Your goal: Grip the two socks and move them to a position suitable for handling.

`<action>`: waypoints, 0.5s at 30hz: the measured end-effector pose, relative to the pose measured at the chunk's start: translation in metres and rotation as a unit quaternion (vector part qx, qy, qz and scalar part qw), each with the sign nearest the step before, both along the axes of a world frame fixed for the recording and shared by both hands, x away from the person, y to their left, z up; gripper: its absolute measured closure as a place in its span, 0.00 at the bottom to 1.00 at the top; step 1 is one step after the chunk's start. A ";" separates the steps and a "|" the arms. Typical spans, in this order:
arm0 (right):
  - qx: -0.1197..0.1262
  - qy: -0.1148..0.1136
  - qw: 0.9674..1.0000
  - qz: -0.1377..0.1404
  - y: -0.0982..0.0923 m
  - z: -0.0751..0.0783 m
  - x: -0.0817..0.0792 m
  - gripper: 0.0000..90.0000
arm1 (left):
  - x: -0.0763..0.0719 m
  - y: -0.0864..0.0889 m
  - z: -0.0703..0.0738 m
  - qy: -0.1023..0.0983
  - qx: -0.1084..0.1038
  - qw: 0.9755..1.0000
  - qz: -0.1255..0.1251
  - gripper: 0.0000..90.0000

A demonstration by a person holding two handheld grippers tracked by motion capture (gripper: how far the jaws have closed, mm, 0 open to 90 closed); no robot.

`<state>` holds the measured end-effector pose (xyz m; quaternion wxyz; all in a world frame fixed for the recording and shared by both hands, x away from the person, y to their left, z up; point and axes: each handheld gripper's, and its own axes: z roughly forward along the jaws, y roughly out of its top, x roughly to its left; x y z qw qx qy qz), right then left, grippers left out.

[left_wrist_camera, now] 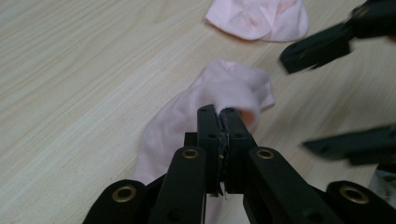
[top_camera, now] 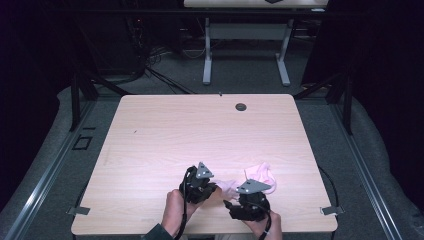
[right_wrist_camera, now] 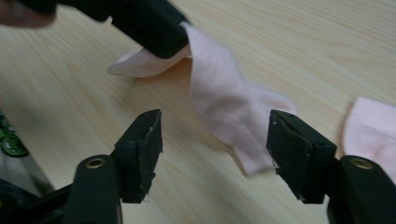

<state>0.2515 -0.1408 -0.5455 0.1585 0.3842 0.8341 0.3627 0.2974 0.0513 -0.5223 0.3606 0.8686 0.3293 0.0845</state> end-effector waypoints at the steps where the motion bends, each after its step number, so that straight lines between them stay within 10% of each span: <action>1: -0.005 -0.002 1.000 -0.006 0.005 -0.005 0.001 0.37 | 0.000 0.000 0.001 0.003 -0.004 1.000 0.000 0.98; 7: -0.053 -0.015 0.998 -0.013 0.018 -0.029 0.014 0.46 | 0.002 0.003 0.003 0.008 -0.012 1.000 0.000 0.98; 15: -0.035 -0.011 0.999 -0.010 0.010 -0.031 0.022 0.92 | 0.004 0.010 0.003 0.009 -0.012 1.000 -0.004 0.98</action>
